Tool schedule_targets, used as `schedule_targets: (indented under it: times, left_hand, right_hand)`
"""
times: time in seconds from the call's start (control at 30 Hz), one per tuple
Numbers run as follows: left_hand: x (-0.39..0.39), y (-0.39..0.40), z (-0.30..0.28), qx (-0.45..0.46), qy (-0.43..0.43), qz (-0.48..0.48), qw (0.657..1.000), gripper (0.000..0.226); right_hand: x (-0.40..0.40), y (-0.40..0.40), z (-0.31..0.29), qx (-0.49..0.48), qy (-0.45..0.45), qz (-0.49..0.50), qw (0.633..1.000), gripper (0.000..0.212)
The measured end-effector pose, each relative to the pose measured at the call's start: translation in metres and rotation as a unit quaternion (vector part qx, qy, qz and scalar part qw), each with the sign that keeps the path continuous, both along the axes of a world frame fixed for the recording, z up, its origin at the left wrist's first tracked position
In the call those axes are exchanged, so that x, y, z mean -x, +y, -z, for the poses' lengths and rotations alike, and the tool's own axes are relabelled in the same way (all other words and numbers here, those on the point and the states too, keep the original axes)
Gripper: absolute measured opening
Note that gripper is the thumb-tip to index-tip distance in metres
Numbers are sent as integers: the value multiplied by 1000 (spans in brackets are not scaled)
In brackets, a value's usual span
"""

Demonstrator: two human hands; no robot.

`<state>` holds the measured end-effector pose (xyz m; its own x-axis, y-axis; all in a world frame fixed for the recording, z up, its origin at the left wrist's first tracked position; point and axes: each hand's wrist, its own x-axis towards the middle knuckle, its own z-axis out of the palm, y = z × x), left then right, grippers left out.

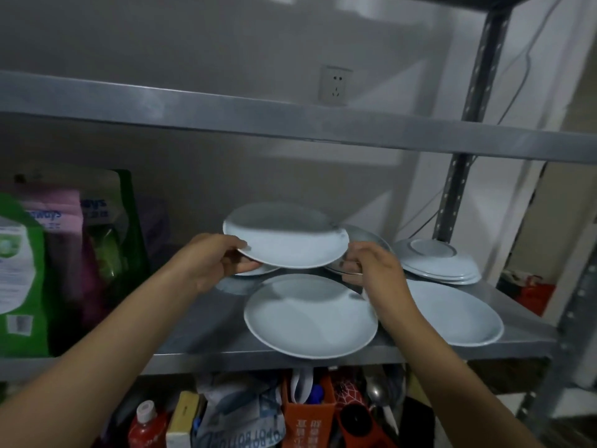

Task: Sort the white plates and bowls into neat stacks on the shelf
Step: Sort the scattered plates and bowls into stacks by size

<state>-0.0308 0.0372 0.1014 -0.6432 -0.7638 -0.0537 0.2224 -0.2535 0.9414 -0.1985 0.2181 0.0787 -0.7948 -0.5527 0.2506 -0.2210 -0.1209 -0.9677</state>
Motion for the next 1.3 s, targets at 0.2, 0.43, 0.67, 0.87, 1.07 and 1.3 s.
schedule_targets:
  times: [0.2, 0.43, 0.67, 0.87, 1.07, 1.3]
  left_hand:
    - [10, 25, 5, 33, -55, 81, 995, 17]
    - [2, 26, 16, 47, -99, 44, 993, 20]
    - [-25, 24, 34, -5, -107, 38, 994, 19]
    - [-40, 25, 51, -16, -122, 5, 992, 20]
    - [-41, 27, 55, -17, -131, -12, 991, 23]
    - [-49, 25, 54, 75, -277, 57, 956, 40]
  right_hand:
    - [16, 21, -6, -45, -61, 4, 997, 8]
    - [25, 27, 7, -170, -53, -10, 984, 31]
    - [24, 5, 7, -295, 107, 7, 950, 40]
    - [16, -9, 9, -343, 320, 107, 877, 14]
    - [8, -17, 9, -295, 310, 89, 899, 18]
    - [6, -25, 12, -290, 294, 59, 909, 18]
